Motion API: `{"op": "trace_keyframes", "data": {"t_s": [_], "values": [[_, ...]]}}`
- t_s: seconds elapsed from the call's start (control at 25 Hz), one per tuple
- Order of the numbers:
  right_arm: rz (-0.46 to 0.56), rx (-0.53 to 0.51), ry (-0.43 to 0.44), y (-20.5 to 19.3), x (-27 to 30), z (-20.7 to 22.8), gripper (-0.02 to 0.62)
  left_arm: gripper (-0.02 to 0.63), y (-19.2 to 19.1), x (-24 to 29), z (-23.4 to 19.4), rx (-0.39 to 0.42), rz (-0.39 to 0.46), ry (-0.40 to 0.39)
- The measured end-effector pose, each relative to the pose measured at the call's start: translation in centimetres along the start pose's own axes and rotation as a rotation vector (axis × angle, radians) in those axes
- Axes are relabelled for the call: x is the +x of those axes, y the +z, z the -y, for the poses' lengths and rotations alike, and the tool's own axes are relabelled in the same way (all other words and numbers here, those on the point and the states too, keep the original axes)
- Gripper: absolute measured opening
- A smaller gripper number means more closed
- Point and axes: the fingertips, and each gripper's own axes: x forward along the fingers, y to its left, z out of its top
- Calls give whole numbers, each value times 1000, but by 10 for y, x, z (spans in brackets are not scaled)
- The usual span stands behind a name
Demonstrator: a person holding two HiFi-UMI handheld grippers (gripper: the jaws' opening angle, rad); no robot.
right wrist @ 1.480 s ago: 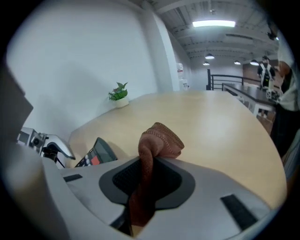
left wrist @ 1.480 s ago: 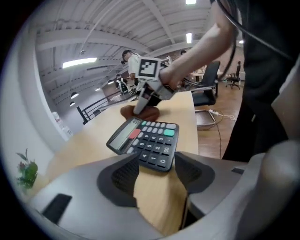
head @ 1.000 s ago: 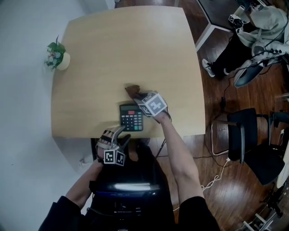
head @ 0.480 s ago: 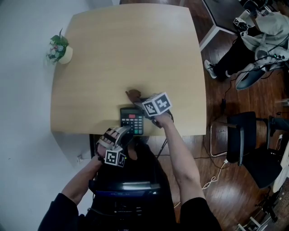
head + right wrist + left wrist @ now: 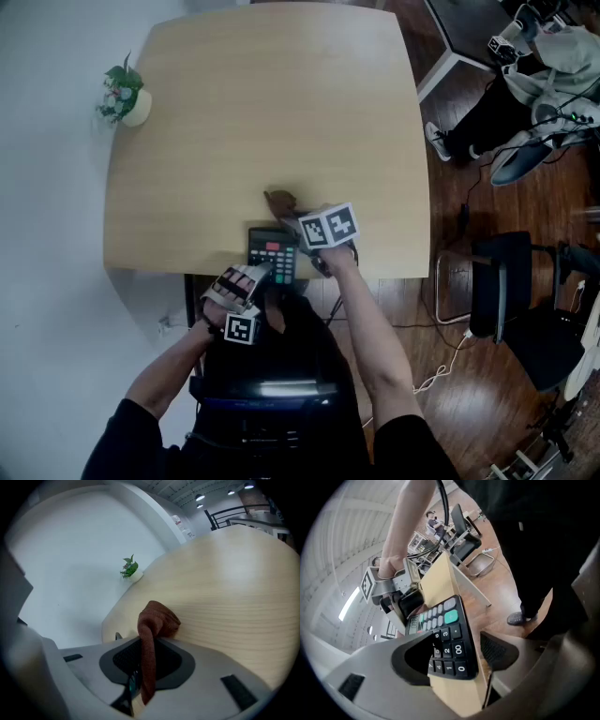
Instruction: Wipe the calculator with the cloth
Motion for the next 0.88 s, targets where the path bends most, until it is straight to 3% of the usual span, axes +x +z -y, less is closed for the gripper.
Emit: {"op": "trace_keyframes", "data": {"t_s": [0.08,0.16,0.28,0.4,0.56,0.72,0.8,0.88], "values": [[3,12,3,-1,-1,0,74,322,1,-2,-3,5,-4,4],[4,23,13,-1,-2,0,74,270,4,-5,-7,-28,16,-27],[15,61,42,-2,-3,2,72,240,7,-17,-16,-113,80,-77],[56,159,101,1,-7,5,71,138,4,-34,-45,-247,153,-76],[161,344,206,10,-18,14,72,68,-10,-49,-101,-569,238,-132],[331,494,277,27,-28,22,72,60,-30,-43,-137,-898,357,-224],[429,547,284,36,-35,28,72,57,-43,-37,-146,-1103,416,-280],[522,580,271,41,-47,37,72,54,-56,-34,-157,-1361,472,-320]]}}
